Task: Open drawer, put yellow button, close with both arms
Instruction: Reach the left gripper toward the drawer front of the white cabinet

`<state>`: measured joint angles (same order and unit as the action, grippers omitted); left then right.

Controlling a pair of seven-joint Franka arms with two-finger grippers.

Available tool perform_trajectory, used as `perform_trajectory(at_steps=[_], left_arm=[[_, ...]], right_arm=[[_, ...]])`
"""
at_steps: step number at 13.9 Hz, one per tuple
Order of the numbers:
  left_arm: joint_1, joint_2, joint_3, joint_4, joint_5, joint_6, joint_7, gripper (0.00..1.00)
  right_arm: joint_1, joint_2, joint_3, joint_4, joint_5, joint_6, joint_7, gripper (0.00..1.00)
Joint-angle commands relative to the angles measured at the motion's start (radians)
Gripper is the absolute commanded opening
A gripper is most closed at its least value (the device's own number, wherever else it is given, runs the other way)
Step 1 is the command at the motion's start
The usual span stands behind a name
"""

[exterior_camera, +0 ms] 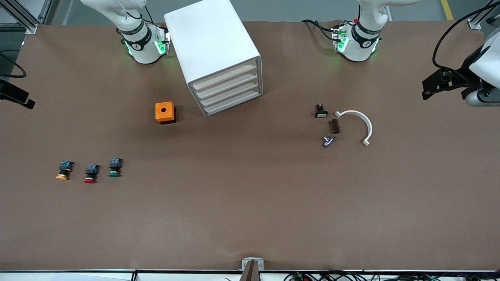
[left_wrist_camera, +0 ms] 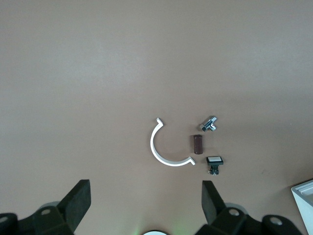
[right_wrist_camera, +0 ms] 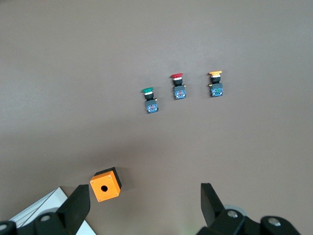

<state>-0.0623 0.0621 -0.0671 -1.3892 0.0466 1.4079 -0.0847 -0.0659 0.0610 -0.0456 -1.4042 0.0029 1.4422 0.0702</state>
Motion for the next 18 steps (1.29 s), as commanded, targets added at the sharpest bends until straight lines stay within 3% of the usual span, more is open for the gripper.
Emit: perform_trajectory(at_steps=[1,8,18], left_arm=[[0.006,0.008,0.0,0.018,-0.013,-0.007,0.005,1.0],[-0.002,0.027,-0.008,0.009,-0.023,-0.027,0.026,1.0],[-0.051,0.277,-0.117,-0.013,-0.361,-0.116,0.124,1.0]], right_arm=[[-0.003,0.016,0.003,0.033,0.011,-0.011,-0.006,1.0],[-0.003,0.016,0.003,0.033,0.011,-0.011,-0.006,1.0],[-0.003,0.016,0.003,0.034,0.008,-0.009,-0.006,1.0]])
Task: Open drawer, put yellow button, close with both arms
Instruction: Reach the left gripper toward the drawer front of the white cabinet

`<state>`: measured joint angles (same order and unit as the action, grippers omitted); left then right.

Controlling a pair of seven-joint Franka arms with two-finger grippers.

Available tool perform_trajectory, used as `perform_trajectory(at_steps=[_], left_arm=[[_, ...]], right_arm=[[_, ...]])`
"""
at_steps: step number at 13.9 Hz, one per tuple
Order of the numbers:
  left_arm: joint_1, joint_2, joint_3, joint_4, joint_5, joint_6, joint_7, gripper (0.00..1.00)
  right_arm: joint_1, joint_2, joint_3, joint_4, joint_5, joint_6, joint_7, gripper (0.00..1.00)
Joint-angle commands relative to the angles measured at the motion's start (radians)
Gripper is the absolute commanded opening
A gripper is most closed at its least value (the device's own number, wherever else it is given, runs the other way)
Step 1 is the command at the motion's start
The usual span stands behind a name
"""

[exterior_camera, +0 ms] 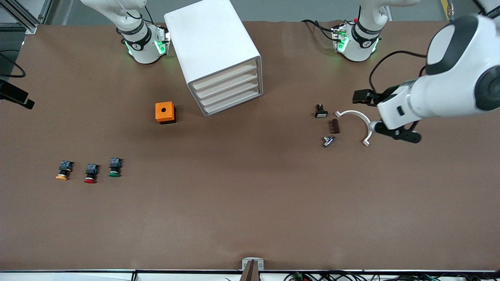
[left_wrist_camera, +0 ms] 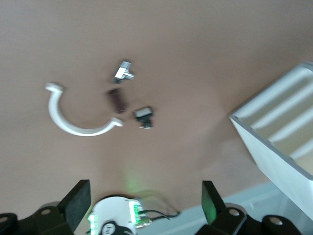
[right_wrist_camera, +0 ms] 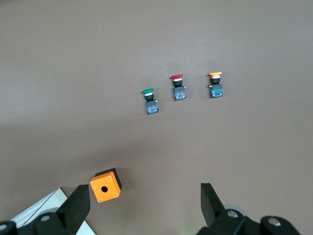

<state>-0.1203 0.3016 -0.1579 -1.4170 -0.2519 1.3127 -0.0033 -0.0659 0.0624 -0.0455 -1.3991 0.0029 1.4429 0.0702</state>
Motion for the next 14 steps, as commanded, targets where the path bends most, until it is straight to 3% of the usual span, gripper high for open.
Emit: perform_trajectory(at_steps=[1,4,8,12,14], left_arm=[[0.007,0.069,-0.032,0.015,-0.126,-0.021,0.058,1.0],[0.005,0.175,-0.04,0.007,-0.338,-0.013,0.078,1.0],[-0.038,0.27,-0.066,-0.003,-0.44,0.066,0.155,1.0],[-0.064,0.271,-0.161,-0.155,-0.59,0.323,0.225,1.0],[-0.077,0.28,-0.207,-0.213,-0.66,0.425,0.278,1.0]], right_arm=[[-0.003,0.014,0.003,0.029,0.008,-0.01,-0.006,1.0],[-0.002,0.014,0.003,0.029,0.006,-0.009,-0.006,1.0],[-0.002,0.014,0.003,0.029,0.006,-0.009,-0.006,1.0],[-0.012,0.017,-0.005,0.028,-0.009,-0.007,-0.015,1.0],[-0.05,0.063,-0.008,0.025,-0.012,-0.006,-0.05,1.0]])
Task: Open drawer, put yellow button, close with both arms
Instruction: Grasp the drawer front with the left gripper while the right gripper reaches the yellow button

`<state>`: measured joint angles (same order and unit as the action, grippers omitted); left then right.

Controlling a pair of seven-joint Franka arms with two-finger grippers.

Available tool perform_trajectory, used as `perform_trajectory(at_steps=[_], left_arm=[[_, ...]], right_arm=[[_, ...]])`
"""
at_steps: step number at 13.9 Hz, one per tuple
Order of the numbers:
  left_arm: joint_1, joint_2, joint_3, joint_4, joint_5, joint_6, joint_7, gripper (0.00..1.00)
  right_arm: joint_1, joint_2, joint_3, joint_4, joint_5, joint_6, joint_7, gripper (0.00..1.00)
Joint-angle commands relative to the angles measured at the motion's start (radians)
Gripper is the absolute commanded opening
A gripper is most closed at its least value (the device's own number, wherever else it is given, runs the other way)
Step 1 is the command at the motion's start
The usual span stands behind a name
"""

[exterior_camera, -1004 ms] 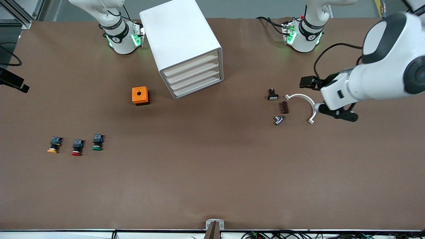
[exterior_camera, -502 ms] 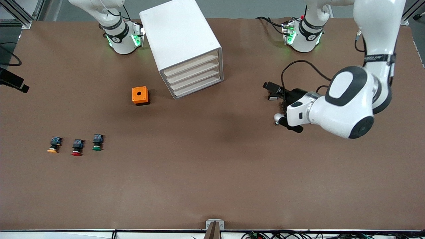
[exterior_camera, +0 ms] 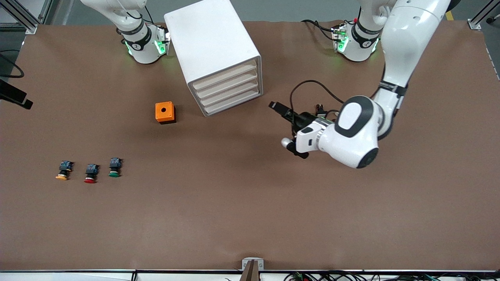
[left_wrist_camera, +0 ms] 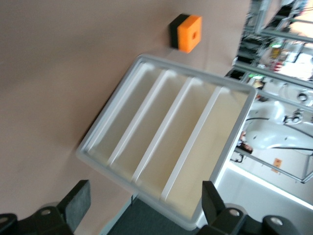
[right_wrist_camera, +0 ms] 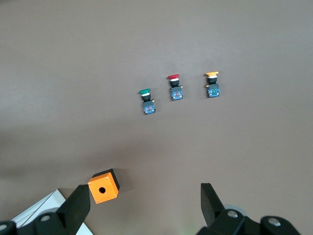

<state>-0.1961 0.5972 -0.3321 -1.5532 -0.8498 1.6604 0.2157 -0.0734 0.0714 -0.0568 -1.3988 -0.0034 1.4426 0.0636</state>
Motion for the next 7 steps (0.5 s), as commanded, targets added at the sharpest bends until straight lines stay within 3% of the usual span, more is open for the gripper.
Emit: perform_trajectory(at_steps=[1,3,5,7], left_arm=[[-0.017,-0.002,-0.035,-0.08,-0.084,0.088,0.063,1.0],[-0.025,0.019,-0.038,-0.093,-0.144,0.091,0.143,1.0],[-0.058,0.02,-0.042,-0.125,-0.227,0.101,0.213,1.0],[-0.095,0.023,-0.042,-0.139,-0.238,0.137,0.269,1.0]], right_arm=[[-0.068,0.085,0.003,0.023,-0.007,0.007,-0.071,1.0],[-0.11,0.152,0.003,0.014,-0.016,0.067,-0.125,1.0],[-0.125,0.215,0.003,0.008,-0.079,0.143,-0.186,1.0],[-0.131,0.283,0.003,-0.02,-0.105,0.224,-0.188,1.0]])
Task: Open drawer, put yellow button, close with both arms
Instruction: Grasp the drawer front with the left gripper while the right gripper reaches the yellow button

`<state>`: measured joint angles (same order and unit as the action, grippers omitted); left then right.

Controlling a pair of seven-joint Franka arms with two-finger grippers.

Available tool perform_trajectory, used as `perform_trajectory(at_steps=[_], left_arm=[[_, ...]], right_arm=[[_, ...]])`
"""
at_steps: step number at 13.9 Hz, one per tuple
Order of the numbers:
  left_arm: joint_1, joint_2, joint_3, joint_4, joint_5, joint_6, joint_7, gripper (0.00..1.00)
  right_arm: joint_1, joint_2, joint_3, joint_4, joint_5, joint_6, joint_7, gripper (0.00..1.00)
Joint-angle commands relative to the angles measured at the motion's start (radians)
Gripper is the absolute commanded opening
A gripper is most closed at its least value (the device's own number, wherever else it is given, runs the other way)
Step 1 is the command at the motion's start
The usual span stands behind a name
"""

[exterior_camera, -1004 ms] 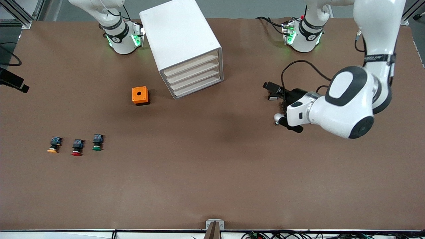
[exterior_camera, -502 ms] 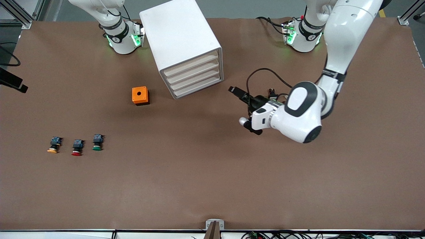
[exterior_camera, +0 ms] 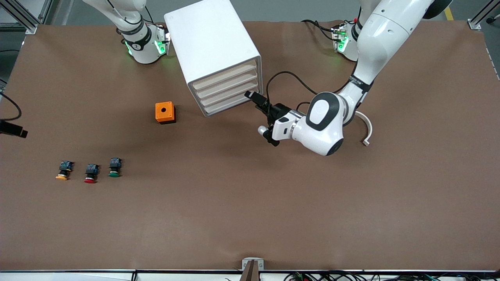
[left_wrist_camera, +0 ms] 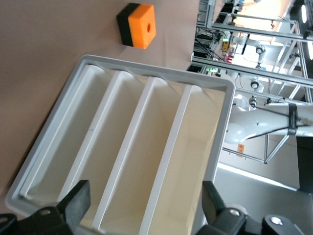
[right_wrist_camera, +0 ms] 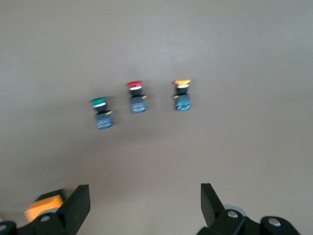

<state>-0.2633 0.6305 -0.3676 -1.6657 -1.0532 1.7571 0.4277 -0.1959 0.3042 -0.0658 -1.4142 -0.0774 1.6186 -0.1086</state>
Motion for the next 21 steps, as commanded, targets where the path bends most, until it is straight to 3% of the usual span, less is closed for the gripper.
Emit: perform_trajectory(at_steps=[1,9,16,21], left_arm=[[-0.049,-0.003,-0.007,-0.026,-0.047,0.042,0.095,0.98],[-0.132,0.006,-0.008,-0.042,-0.074,0.093,0.148,0.78],[-0.208,0.005,-0.008,-0.051,-0.198,0.113,0.149,0.67],[-0.208,0.011,-0.008,-0.045,-0.208,0.122,0.169,0.23]], right_arm=[[-0.026,0.082,0.012,-0.031,-0.032,0.099,-0.016,1.0],[-0.097,0.226,0.014,-0.229,-0.022,0.507,-0.163,1.0],[-0.143,0.276,0.017,-0.345,-0.021,0.69,-0.166,1.0],[-0.169,0.322,0.017,-0.345,0.011,0.71,-0.166,1.0]])
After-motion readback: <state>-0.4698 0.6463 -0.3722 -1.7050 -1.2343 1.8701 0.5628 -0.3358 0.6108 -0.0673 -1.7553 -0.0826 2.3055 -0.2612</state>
